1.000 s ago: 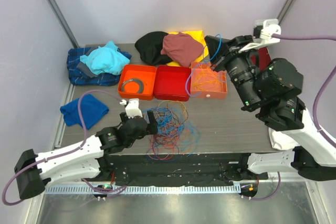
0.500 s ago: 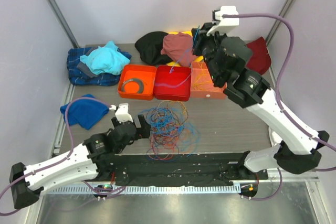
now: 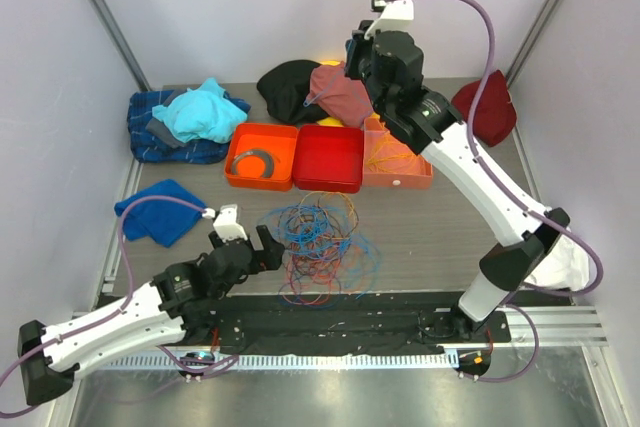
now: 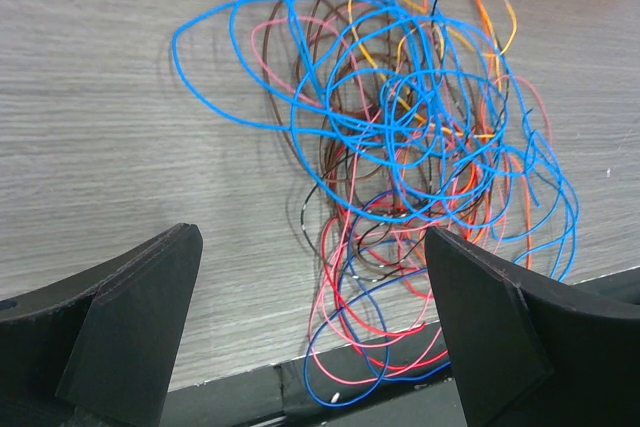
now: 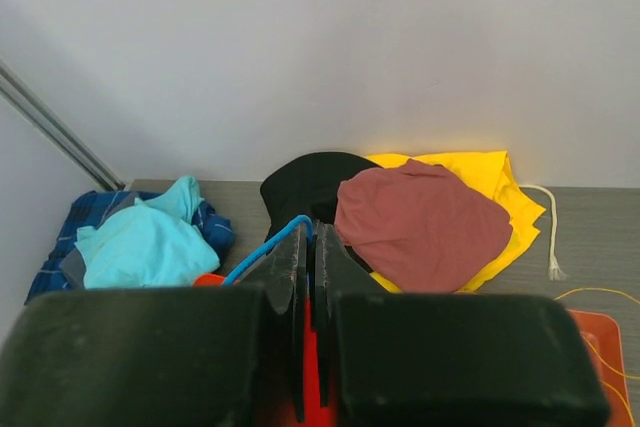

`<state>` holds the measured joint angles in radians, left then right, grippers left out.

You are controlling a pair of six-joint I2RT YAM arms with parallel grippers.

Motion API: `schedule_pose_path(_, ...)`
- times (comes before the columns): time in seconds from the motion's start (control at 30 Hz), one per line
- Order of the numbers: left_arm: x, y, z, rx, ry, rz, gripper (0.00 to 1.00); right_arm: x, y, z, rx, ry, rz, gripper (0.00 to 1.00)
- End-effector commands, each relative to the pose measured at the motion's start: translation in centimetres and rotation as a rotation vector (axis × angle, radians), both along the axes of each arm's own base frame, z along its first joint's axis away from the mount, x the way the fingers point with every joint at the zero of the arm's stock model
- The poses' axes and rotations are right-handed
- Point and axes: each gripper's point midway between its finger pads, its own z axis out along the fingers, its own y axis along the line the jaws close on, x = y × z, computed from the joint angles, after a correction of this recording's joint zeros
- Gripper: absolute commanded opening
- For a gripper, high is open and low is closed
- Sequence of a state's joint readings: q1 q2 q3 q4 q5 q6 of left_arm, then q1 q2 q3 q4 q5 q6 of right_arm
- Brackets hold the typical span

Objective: Untangle the cables

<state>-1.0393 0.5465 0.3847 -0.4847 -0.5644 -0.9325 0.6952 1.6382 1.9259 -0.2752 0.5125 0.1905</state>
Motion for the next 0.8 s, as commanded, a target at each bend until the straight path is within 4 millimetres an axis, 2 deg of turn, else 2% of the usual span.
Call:
schedule_pose_path(0.0, -0.3, -0.3, -0.5, -0.027, 0.015, -0.008, 1.00, 1.0, -0.2, 1.7, 0.074, -0.029, 0.023, 0.01)
schedule_pose_path(0.17, -0.2, -0.5, -0.6, -0.018, 0.012, -0.015, 1.00, 2.3, 0.4, 0.6, 0.067, -0.011, 0.026, 0.01)
schedule_pose_path(0.37, -0.1, -0.5, -0.5, -0.014, 0.008, -0.015, 1.00, 3.8, 1.3, -1.7, 0.065, 0.020, 0.031, 0.01)
schedule_pose_path(0.63, -0.3, -0.1, -0.6, -0.003, 0.009, -0.015, 1.00, 5.9, 2.8, -7.1, 0.063, 0.102, 0.039, 0.01)
schedule_pose_path(0.77, -0.3, 0.0, -0.5, -0.002, 0.005, -0.015, 1.00, 6.5, 3.6, -9.0, 0.057, 0.132, 0.049, 0.01)
